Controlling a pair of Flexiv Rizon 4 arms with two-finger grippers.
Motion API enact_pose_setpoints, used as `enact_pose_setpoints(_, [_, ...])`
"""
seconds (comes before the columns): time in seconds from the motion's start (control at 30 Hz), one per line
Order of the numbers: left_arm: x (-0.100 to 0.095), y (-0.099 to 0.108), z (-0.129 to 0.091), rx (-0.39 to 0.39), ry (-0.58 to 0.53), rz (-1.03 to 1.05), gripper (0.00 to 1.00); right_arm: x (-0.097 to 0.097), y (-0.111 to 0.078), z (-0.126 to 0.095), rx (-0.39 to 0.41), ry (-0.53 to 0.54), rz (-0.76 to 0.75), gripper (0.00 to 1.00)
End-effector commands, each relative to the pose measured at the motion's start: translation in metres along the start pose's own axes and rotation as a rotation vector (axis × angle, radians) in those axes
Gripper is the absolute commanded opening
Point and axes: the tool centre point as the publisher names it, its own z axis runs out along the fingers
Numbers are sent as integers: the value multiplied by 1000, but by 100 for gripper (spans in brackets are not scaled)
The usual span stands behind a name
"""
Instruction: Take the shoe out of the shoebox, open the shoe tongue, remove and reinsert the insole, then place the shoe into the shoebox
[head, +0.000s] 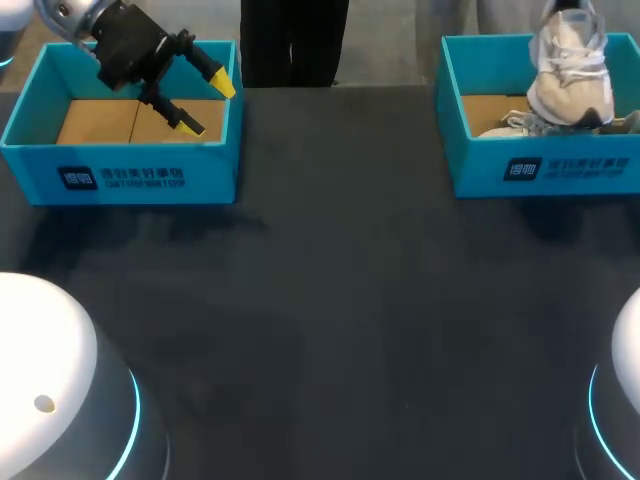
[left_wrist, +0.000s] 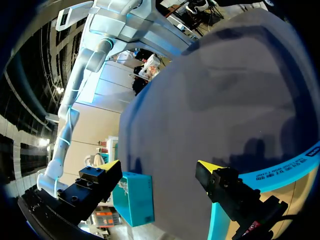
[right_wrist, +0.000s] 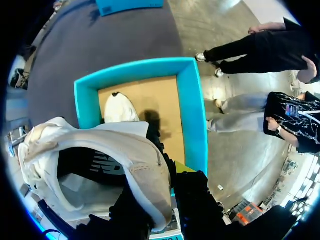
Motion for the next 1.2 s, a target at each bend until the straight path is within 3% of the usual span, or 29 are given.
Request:
enact_pose_setpoints(0.03, [0, -2, 0, -3, 3, 0, 100, -14, -21, 13, -5, 20, 13, 0])
enact_pose_setpoints(0.57, [0, -2, 0, -3, 3, 0, 100, -50, -71, 45, 29, 21, 162, 0])
enact_pose_setpoints(0.93, [0, -2, 0, -3, 3, 0, 100, -45, -85, 38, 58, 15, 382, 0])
enact_pose_setpoints(1.2, [0, -2, 0, -3, 3, 0, 100, -35, -88, 33, 68, 25, 670, 0])
